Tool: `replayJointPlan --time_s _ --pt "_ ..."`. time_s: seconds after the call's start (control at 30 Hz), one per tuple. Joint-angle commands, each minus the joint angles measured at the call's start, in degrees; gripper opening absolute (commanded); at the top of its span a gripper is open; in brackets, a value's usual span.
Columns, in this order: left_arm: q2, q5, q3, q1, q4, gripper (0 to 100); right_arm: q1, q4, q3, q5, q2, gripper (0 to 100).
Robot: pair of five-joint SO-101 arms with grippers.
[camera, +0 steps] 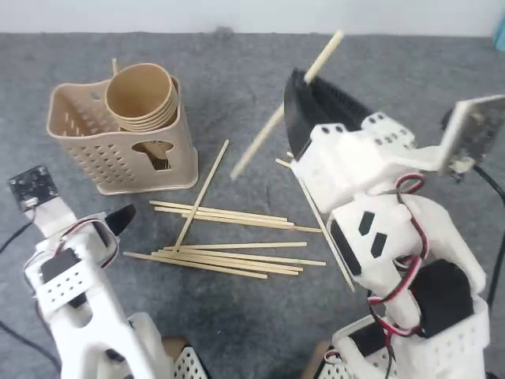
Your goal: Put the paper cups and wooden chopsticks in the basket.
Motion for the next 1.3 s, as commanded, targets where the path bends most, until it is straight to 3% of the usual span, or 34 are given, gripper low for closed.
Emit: replayJointPlan --time_s 0.0,0.23,0.37,0.73,0.93,1.17,1.27 --pt "-1.14 -0.62 -0.22 2.20 0.00 44 -1.10 -8.04 -2.81 -0.62 2.24 0.9" --pt "-1.14 -0.62 -0.13 2.37 -1.49 44 -5.85 -21.76 -2.90 -0.70 11.12 0.9" --pt "-1.14 -0.62 -0.04 3.87 -1.58 44 -12.70 -29.23 -6.59 -0.62 18.86 0.9" --pt "-1.14 -2.20 -0.04 4.13 -1.67 44 -18.51 -28.97 -45.71 5.36 58.68 0.9" --pt "-1.14 -2.20 -0.04 4.13 -1.67 44 -19.38 -18.95 -66.64 11.60 79.16 0.9" --pt "-1.14 -2.20 -0.04 4.13 -1.67 44 -18.77 -6.64 -86.68 12.57 95.87 1.5" --pt "-1.14 -2.20 -0.04 4.13 -1.67 44 -20.18 3.38 -93.01 13.89 98.33 8.0"
